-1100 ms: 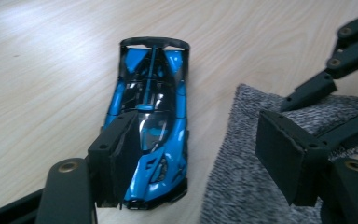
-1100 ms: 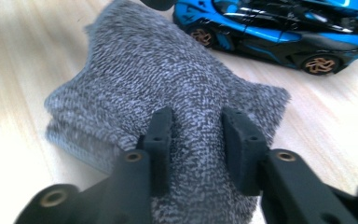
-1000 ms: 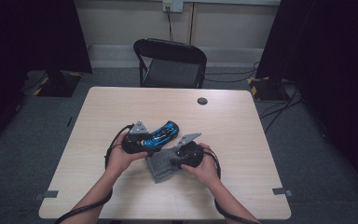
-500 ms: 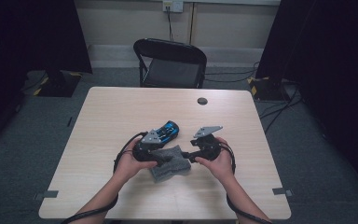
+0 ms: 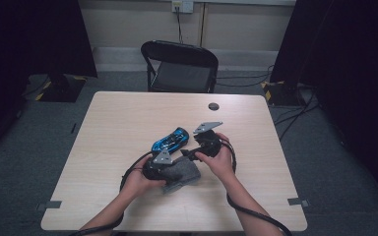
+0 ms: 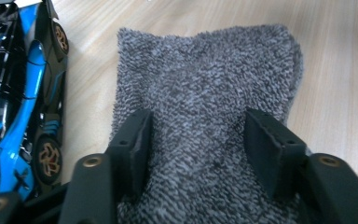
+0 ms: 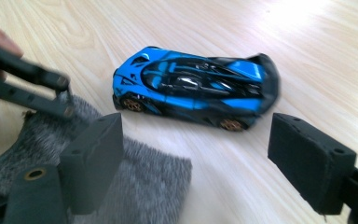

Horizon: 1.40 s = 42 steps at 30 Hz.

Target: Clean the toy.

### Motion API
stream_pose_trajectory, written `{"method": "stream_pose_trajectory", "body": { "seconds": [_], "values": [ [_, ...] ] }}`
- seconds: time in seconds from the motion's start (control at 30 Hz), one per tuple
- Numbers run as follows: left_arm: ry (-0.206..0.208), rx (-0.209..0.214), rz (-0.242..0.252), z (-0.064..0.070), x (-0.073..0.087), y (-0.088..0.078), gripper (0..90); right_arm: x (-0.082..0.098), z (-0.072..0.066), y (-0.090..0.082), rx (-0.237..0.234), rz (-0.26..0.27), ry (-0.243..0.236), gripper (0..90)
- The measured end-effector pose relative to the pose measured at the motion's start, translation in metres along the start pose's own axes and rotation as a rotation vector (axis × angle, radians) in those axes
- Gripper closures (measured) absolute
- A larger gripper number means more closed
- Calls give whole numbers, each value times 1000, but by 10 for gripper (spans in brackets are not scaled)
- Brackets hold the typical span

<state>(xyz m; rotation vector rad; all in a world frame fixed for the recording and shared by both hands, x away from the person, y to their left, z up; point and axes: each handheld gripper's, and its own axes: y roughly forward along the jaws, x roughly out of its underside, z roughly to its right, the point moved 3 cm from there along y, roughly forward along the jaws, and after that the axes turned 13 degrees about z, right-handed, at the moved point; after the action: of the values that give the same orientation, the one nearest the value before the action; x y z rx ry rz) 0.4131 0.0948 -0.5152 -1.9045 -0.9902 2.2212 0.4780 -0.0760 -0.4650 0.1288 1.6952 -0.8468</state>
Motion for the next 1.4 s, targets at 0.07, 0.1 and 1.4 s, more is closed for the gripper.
{"method": "stream_pose_trajectory", "body": {
  "seconds": [0.07, 0.1, 1.4],
  "values": [
    [-6, -4, -7, 0, 0, -1, 538, -1, -1, 5, -3, -2, -6, 177],
    [-25, -16, 0, 1, 1, -1, 538, -1, -1, 9, -8, -3, -10, 177],
    [-263, -155, 24, -40, 32, -84, 732, 0, -5, 100, -38, 43, -120, 117]
  ]
}}
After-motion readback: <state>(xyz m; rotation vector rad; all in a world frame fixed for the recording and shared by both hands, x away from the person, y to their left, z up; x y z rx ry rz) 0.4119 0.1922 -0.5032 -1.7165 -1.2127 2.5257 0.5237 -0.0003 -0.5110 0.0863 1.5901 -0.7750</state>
